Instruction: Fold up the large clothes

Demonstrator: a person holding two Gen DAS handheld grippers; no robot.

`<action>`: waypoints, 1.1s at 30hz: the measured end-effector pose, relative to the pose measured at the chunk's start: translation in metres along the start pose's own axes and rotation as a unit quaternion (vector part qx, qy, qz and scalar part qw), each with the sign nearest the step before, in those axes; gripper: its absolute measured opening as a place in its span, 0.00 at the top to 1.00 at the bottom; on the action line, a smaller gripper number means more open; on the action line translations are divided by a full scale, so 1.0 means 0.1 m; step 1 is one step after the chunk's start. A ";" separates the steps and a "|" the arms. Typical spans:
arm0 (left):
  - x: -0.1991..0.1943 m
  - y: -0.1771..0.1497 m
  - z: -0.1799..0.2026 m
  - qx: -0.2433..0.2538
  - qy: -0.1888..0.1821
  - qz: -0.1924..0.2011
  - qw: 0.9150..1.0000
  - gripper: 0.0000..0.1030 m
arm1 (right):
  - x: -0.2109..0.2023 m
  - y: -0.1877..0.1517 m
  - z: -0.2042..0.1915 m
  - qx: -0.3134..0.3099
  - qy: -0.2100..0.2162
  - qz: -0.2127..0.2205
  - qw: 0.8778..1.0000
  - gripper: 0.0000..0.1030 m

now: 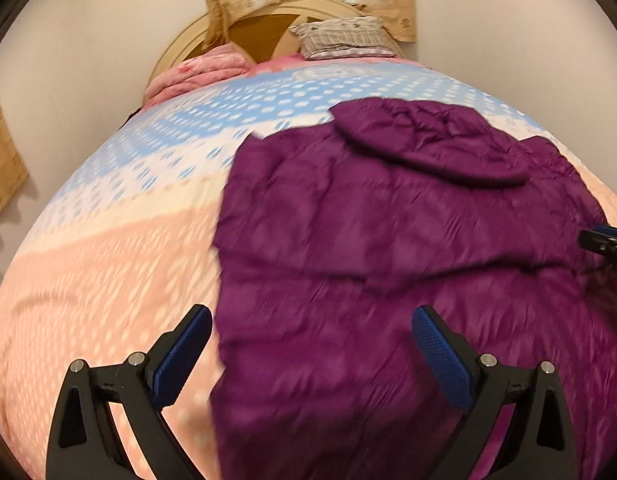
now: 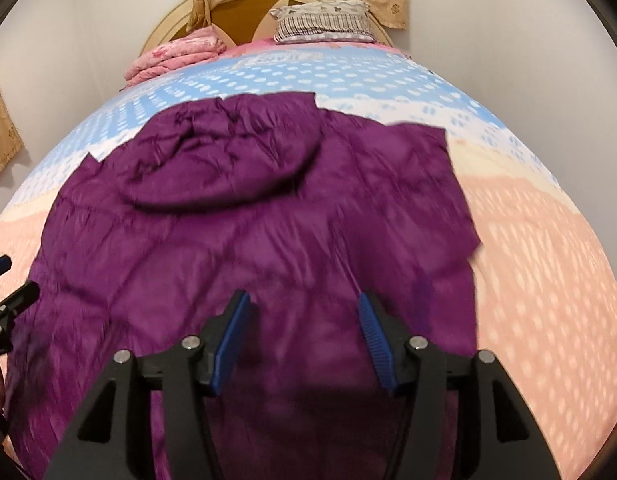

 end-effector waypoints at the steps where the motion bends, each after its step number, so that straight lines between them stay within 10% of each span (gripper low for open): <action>1: -0.02 -0.07 -0.04 -0.003 0.001 -0.003 1.000 0.03 | -0.02 -0.03 -0.01 0.000 -0.004 0.002 1.000 0.38; 33: -0.69 -1.39 -0.09 -0.037 -0.036 -0.032 0.998 0.03 | -0.78 -1.35 0.15 0.025 -0.043 0.000 0.999 0.26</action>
Point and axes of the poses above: each gripper's, at about its wrist camera, not at the fingertips, and x roughly the way its jaws point, z to its right, y to its top, the point moved 4 cm from there along x, roughly the way its jaws point, and after that the axes turned 4 degrees about -z, right-handed, at the moved point
